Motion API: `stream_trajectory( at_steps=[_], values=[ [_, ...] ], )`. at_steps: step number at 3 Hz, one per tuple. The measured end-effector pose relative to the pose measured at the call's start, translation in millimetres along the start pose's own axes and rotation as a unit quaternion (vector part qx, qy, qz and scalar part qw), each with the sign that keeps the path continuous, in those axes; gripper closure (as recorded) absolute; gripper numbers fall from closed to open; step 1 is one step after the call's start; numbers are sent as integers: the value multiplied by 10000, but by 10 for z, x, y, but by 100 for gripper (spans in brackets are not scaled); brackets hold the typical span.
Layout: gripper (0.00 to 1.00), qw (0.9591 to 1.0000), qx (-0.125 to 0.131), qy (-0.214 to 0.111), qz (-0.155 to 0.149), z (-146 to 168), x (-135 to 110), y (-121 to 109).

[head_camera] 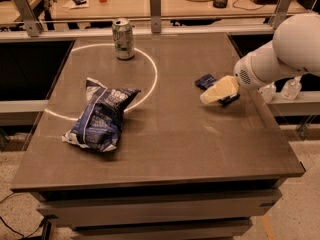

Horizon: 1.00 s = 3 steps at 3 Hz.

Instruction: Pick rxbar blueberry

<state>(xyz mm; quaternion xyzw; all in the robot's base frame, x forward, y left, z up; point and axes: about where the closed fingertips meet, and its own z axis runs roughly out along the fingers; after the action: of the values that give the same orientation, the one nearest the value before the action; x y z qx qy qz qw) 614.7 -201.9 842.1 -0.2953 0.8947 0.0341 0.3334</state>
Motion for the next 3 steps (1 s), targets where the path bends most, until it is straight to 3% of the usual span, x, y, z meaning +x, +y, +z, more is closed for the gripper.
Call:
stream_trajectory(
  at_steps=[1, 2, 3],
  values=[
    [0, 9999, -70, 92, 25, 79, 75, 69],
    [18, 9998, -128, 135, 50, 138, 119, 107],
    [42, 9997, -191, 153, 68, 169, 148, 125]
  ],
)
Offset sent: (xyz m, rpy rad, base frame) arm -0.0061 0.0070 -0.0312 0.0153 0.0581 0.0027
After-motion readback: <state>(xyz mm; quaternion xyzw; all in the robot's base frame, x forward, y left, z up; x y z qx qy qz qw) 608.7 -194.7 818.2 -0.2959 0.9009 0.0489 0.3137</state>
